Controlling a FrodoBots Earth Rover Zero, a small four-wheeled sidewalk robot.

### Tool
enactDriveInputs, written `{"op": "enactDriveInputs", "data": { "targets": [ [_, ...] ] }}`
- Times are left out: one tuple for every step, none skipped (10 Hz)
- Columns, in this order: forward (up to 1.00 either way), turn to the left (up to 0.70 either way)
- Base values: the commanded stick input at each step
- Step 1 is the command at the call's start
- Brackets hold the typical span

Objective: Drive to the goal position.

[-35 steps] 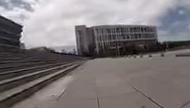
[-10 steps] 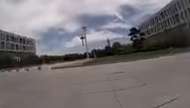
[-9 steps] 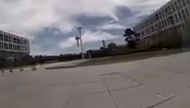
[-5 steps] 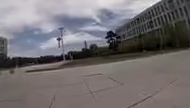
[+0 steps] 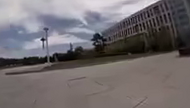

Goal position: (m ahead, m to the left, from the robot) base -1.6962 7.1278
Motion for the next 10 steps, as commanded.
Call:
{"op": "enactDriveInputs", "data": {
  "targets": [
    [1.00, -0.39],
    [1.00, -0.39],
    [1.00, -0.39],
    [1.00, -0.39],
    [1.00, -0.39],
    [1.00, -0.39],
    [1.00, -0.39],
    [1.00, -0.39],
    [1.00, -0.39],
    [1.00, -0.39]
  ]
}}
